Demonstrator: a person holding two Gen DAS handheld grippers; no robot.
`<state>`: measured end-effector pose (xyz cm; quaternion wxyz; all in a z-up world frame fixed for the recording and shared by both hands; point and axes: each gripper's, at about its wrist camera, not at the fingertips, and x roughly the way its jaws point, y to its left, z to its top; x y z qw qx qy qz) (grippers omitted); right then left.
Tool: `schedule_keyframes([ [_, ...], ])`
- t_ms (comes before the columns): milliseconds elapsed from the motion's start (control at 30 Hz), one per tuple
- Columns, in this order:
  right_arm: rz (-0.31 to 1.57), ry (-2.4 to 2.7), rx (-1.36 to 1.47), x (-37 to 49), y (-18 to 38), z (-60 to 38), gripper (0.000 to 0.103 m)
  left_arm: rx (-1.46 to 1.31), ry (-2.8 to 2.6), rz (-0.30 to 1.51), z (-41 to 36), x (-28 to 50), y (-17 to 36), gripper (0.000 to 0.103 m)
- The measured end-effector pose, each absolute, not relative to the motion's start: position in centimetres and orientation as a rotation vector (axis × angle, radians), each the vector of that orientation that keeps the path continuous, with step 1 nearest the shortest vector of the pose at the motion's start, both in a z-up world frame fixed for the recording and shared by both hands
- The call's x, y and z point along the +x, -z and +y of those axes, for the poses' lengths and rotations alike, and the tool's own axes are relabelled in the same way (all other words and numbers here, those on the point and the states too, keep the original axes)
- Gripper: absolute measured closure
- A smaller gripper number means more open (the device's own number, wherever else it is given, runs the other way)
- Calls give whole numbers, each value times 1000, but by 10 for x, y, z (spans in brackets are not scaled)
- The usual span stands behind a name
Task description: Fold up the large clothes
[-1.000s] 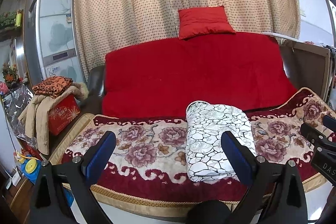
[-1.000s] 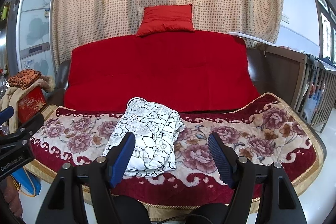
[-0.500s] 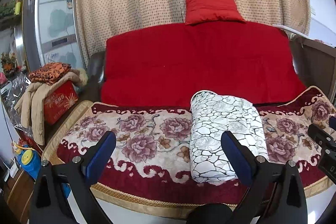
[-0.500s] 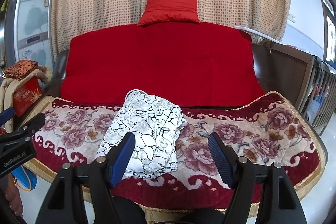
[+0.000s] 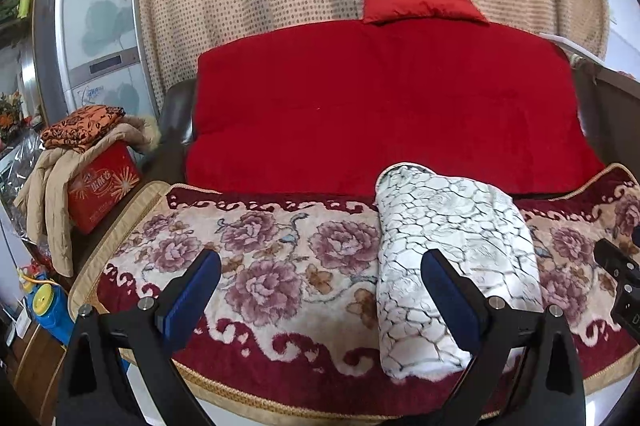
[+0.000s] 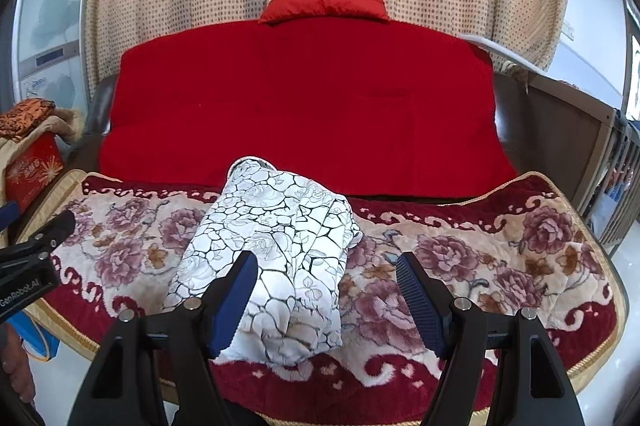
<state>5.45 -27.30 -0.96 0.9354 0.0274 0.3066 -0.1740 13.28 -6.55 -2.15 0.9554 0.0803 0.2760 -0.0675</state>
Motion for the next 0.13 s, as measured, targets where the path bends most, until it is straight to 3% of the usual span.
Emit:
schedule_keyframes([
  [133,647,353,60,76,19,-282,28,158,130,561,-69,158,31,3],
])
